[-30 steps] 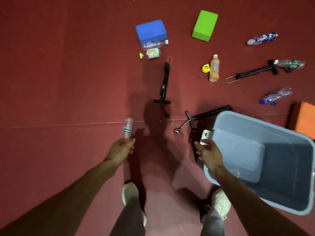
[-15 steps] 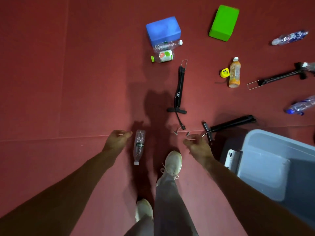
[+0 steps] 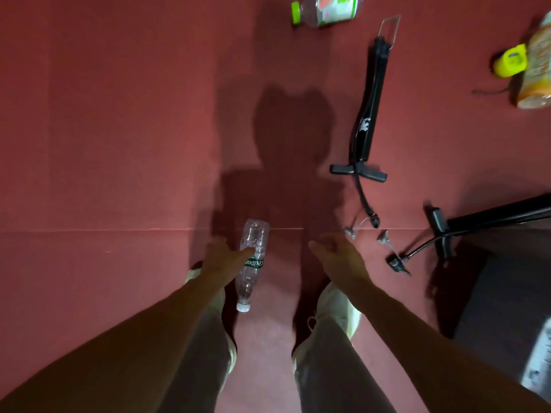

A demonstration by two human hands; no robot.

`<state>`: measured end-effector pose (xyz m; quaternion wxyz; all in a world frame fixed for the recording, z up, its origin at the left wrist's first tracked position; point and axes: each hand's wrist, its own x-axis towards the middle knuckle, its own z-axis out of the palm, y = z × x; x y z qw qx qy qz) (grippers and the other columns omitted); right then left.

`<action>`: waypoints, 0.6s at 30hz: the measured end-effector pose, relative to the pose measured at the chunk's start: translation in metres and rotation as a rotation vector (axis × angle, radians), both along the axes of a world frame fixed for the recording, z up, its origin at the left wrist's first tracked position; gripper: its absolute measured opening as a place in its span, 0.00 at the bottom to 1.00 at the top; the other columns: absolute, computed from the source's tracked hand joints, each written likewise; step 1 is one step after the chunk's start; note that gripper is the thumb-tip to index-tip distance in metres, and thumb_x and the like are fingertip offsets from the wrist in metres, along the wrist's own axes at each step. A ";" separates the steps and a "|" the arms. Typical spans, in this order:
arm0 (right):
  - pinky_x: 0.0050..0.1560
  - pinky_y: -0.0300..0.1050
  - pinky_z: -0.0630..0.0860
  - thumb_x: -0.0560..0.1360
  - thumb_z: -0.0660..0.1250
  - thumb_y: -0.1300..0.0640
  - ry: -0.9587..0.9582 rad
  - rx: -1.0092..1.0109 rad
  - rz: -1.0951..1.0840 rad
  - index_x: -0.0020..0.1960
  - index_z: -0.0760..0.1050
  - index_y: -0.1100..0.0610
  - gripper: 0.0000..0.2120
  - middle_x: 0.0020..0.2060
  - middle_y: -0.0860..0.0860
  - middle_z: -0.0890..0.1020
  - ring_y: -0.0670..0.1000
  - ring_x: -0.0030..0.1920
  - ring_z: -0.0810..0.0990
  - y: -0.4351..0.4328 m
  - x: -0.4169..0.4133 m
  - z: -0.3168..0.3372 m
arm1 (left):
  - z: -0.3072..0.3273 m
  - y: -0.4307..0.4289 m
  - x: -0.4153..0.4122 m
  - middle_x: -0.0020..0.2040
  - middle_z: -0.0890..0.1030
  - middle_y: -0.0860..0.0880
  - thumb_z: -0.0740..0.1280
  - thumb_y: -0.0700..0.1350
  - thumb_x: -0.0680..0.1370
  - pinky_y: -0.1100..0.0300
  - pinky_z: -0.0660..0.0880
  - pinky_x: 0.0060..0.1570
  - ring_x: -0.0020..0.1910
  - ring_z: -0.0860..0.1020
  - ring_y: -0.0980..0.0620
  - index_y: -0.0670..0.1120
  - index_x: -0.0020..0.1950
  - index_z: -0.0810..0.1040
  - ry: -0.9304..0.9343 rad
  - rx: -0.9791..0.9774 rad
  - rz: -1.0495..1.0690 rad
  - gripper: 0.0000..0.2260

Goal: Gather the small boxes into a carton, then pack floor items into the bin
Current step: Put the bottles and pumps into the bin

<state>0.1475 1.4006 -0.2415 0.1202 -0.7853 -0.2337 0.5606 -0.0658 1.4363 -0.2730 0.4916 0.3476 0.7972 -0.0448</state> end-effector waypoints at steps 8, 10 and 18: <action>0.56 0.57 0.77 0.69 0.71 0.45 -0.033 -0.025 -0.107 0.53 0.77 0.51 0.16 0.44 0.48 0.82 0.55 0.50 0.81 -0.011 -0.004 -0.058 | -0.068 -0.013 -0.001 0.55 0.82 0.44 0.76 0.56 0.65 0.59 0.74 0.42 0.50 0.82 0.46 0.41 0.61 0.76 0.023 -0.200 -0.158 0.31; 0.53 0.56 0.78 0.62 0.70 0.38 -0.011 -0.034 -0.157 0.49 0.77 0.48 0.20 0.42 0.47 0.82 0.55 0.47 0.81 -0.007 0.000 -0.048 | -0.057 -0.005 0.006 0.53 0.83 0.45 0.76 0.58 0.64 0.59 0.76 0.42 0.48 0.83 0.47 0.44 0.61 0.76 0.020 -0.172 -0.176 0.30; 0.56 0.54 0.77 0.70 0.72 0.49 0.004 0.005 -0.259 0.48 0.74 0.48 0.10 0.46 0.52 0.82 0.54 0.47 0.80 0.035 0.052 0.034 | 0.062 0.093 0.063 0.36 0.82 0.49 0.72 0.52 0.71 0.69 0.69 0.22 0.26 0.79 0.61 0.45 0.46 0.83 -0.089 0.063 -0.168 0.11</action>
